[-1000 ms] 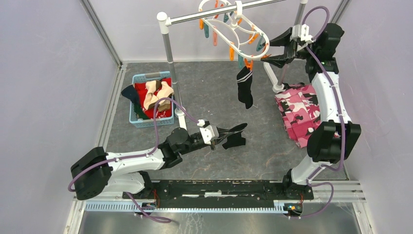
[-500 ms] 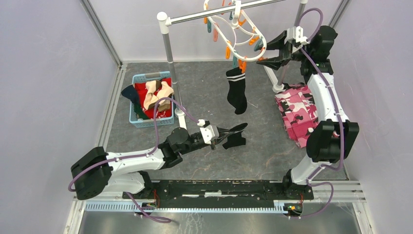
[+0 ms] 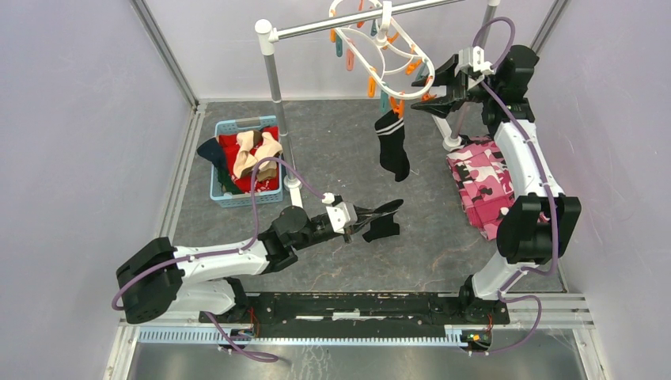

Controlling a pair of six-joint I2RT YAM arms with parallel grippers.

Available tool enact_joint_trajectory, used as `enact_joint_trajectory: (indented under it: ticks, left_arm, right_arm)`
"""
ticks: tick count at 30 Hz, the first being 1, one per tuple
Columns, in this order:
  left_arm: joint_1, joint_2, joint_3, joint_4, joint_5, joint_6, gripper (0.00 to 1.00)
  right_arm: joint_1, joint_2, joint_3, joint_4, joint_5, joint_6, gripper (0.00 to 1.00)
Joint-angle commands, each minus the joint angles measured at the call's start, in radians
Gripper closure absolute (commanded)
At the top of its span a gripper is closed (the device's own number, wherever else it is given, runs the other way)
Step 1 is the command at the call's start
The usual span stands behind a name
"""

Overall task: Clip the socks to the hanger
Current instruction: Open the clamp at the hanger.

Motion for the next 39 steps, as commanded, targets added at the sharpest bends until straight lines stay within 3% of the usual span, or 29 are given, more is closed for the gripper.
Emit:
enact_joint_trajectory:
  ticks: [1,27,35,39]
  left_arm:
    - [0.0,0.001,0.041,0.023,0.018,0.01,0.98]
    - [-0.001,-0.029,0.025,0.014,0.018,0.01,0.98]
    - [-0.001,-0.026,0.025,0.014,0.019,0.008,0.98]
    - [0.0,-0.026,0.025,0.016,0.02,0.008,0.98]
  right_arm:
    - [0.008,-0.033,0.011,0.008,-0.014,0.025,0.4]
    - [-0.022,-0.047,0.015,0.119,-0.016,0.156,0.39]
    - [-0.02,-0.054,0.012,0.118,-0.016,0.162,0.43]
    - [-0.02,-0.055,0.012,0.116,-0.017,0.166,0.51]
